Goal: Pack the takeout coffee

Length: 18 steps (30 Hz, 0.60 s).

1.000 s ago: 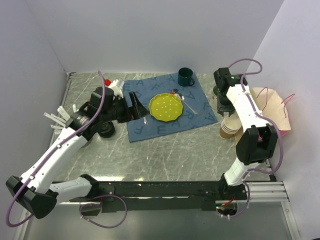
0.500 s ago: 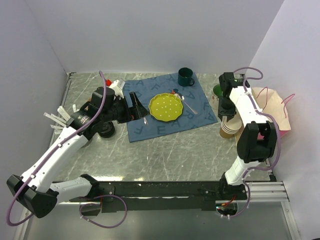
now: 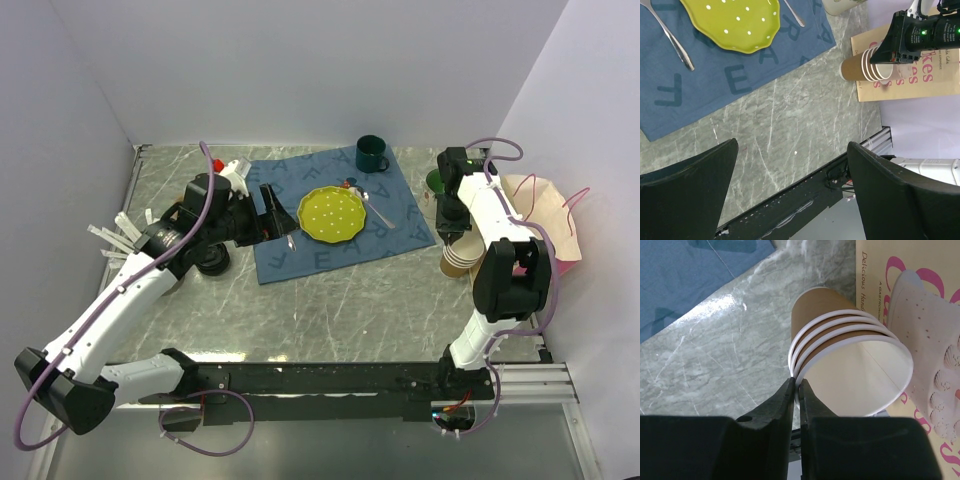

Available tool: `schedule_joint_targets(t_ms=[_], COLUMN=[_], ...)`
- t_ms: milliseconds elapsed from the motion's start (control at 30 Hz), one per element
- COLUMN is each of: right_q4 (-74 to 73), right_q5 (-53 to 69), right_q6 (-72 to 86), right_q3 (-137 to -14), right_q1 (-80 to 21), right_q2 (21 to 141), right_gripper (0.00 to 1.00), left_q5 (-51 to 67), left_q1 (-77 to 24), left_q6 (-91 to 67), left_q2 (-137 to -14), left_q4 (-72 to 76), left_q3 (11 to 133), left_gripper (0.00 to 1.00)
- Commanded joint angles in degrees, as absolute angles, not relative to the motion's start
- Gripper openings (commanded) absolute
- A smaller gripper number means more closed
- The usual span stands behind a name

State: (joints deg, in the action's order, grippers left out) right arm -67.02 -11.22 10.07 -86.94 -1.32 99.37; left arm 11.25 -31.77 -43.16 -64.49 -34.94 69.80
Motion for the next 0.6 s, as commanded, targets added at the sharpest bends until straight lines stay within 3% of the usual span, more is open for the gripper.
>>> schedule_joint_targets(t_ms=[0, 200, 433, 567], right_q4=[-67.0, -67.6, -68.1, -67.6], right_q5=[-12.8, -13.3, -13.1, -13.0], right_q6=[9.8, 10.2, 10.1, 10.0], right_q3=[-88.0, -88.9, -89.8, -89.8], right_q1=[-1.0, -1.0, -0.8, -0.9], right_q2=[99.5, 98.7, 99.0, 99.1], right_gripper=[0.14, 0.23, 0.21, 0.15], left_q5=[11.4, 11.4, 11.5, 11.3], left_q1=[-31.6, -31.6, -31.6, -31.6], left_q6=[-43.2, -43.4, -43.4, -43.3], left_q2=[-65.0, -65.1, -65.4, -65.3], left_q4=[-33.7, -33.5, -33.5, -33.7], left_q3=[70.8, 70.9, 70.9, 70.8], left_gripper=[0.97, 0.97, 0.97, 0.97])
